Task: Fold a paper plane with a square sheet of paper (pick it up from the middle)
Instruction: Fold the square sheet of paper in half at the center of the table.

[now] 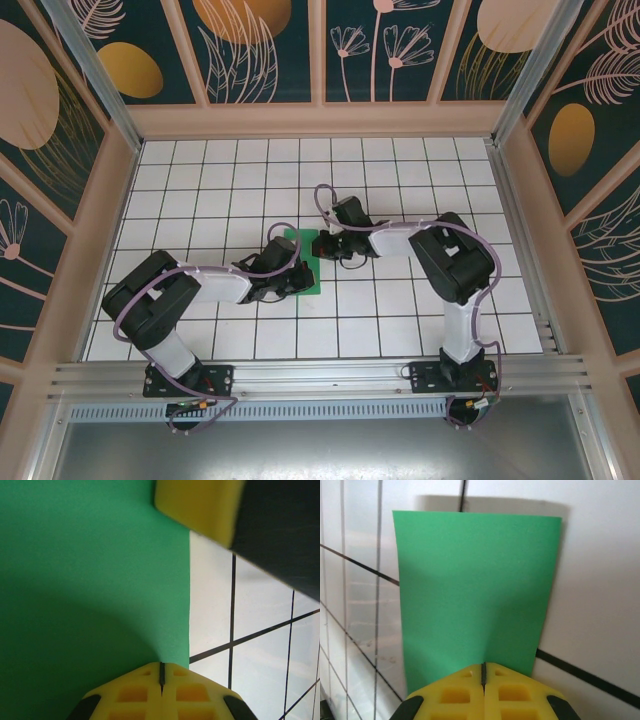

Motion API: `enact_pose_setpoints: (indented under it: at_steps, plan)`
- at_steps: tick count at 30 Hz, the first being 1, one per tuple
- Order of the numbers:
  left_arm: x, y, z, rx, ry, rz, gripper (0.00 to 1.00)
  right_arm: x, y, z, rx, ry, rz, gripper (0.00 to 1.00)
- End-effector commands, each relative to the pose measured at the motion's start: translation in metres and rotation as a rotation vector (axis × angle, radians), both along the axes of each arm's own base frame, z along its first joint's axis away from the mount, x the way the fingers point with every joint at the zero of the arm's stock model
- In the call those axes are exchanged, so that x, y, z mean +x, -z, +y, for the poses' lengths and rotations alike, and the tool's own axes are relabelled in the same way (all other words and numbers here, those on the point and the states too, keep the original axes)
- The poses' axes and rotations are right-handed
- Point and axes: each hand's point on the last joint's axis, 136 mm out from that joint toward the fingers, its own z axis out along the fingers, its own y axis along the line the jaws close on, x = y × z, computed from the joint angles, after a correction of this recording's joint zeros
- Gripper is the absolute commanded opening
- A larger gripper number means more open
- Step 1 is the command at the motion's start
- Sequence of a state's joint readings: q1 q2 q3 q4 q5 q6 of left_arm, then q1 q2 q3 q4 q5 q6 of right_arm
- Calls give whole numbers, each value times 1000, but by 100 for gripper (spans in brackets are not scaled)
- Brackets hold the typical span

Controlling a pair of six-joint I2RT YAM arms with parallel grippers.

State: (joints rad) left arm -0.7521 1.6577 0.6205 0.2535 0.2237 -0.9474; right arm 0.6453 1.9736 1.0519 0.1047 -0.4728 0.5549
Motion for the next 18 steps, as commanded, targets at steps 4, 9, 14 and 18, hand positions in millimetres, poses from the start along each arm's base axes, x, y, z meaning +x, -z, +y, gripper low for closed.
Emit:
enact_pose_setpoints:
  at_steps: [4,9,14,18]
  plan:
    - [-52,54,45,196,20,210,0,39,10,-7,-38,91,-30,0]
    - [-60,57,49,195,17,235,0,72,11,-22,-67,199,-59,0]
    - [-64,59,53,201,14,245,0,94,23,-30,-114,260,-62,0]
    - [-64,59,53,199,14,245,0,113,28,-41,-130,311,-64,0]
